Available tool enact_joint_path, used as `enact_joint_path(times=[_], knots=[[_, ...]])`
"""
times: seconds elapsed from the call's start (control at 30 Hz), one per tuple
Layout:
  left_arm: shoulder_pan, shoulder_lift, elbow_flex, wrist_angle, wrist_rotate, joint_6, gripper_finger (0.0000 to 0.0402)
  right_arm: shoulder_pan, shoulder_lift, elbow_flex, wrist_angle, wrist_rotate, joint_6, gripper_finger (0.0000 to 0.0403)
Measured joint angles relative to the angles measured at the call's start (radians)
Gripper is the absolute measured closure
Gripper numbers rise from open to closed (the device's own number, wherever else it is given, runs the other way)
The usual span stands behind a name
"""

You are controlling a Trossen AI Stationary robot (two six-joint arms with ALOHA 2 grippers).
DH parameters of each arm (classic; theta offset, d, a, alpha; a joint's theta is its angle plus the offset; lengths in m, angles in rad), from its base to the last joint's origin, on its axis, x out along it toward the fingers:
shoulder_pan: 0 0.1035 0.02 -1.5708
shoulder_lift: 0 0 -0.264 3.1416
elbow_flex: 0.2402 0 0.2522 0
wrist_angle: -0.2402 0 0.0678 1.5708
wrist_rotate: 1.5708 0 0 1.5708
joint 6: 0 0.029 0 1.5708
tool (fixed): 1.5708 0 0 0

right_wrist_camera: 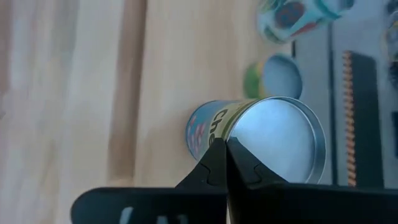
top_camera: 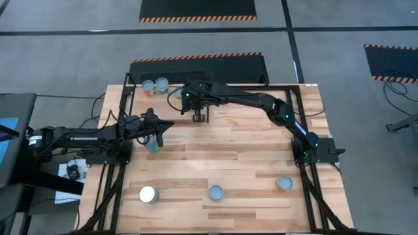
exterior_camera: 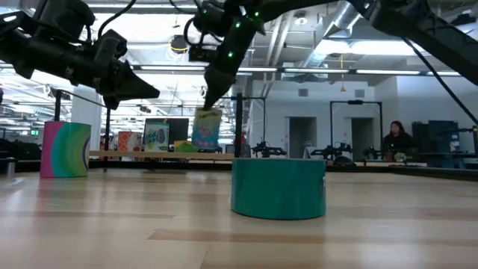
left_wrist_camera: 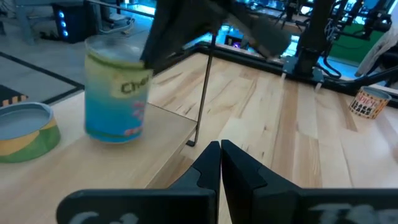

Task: Pick and place cans onto a shelf
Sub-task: Put the top canned cherries on the shelf

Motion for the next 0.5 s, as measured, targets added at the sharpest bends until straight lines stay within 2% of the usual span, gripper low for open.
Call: enact_joint_path(times=[0.5], knots=[[0.0,0.0,0.0,0.006,0.004,-0.008,0.04,-0.014,-0.002,-0.003,-0.036,-0.027,0.036,0.0389]])
